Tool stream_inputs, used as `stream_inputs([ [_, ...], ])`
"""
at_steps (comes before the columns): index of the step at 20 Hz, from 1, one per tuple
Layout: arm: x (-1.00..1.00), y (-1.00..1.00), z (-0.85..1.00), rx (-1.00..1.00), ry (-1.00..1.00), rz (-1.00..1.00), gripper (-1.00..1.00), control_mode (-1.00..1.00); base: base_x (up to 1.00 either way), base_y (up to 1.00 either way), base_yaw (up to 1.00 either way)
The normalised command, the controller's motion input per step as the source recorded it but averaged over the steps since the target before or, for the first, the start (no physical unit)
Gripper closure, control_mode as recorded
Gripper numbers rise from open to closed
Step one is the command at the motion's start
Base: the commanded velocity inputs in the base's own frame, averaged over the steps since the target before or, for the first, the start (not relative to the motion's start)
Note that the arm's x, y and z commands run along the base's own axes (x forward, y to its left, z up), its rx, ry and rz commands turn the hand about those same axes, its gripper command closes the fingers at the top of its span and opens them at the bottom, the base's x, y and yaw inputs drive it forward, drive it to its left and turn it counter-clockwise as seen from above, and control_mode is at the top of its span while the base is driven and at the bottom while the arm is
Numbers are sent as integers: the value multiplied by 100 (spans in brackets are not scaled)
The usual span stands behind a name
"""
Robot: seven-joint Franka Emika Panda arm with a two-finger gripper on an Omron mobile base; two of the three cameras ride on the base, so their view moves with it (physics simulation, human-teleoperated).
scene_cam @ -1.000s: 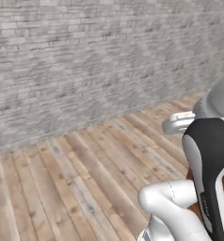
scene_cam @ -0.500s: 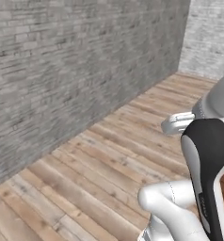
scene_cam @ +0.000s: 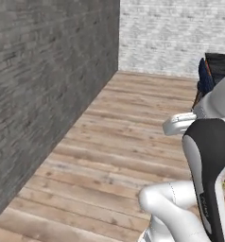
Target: Retrieve the butter from the fridge and place it on a plate on the dining table. Then retrieve the butter knife by the fridge and place it near the plate.
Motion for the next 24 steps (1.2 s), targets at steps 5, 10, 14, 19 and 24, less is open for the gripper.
stream_inputs([
  [5,0,0,0,0,0,0,100,100,100,83,-66],
  [10,0,0,0,0,0,0,100,100,100,84,-65],
  [14,0,0,0,0,0,0,100,100,100,85,-65],
  [19,0,0,0,0,0,0,100,100,100,74,-73],
  [24,0,0,0,0,0,0,100,100,100,67,-78],
])
